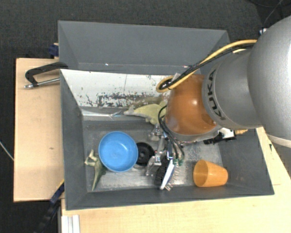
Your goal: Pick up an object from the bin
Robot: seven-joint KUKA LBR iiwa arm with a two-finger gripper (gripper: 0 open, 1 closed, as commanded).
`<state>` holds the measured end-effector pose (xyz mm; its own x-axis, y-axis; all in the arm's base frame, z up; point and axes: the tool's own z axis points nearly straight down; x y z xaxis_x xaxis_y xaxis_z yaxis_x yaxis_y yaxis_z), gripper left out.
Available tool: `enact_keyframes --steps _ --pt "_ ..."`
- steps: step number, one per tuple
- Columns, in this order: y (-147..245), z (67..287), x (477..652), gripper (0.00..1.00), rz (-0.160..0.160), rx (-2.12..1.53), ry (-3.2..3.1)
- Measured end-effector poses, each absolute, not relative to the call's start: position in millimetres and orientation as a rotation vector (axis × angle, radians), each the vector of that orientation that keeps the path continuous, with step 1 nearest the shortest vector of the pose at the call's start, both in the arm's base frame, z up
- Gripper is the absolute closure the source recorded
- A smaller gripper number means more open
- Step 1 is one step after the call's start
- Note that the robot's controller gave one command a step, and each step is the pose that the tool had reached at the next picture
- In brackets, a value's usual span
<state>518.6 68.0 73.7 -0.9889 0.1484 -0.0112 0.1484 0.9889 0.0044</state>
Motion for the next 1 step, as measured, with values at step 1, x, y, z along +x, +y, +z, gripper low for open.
enact_keyframes --steps 1 --pt "67.5 75.3 521.4 1.0 0.006 0.233 3.111"
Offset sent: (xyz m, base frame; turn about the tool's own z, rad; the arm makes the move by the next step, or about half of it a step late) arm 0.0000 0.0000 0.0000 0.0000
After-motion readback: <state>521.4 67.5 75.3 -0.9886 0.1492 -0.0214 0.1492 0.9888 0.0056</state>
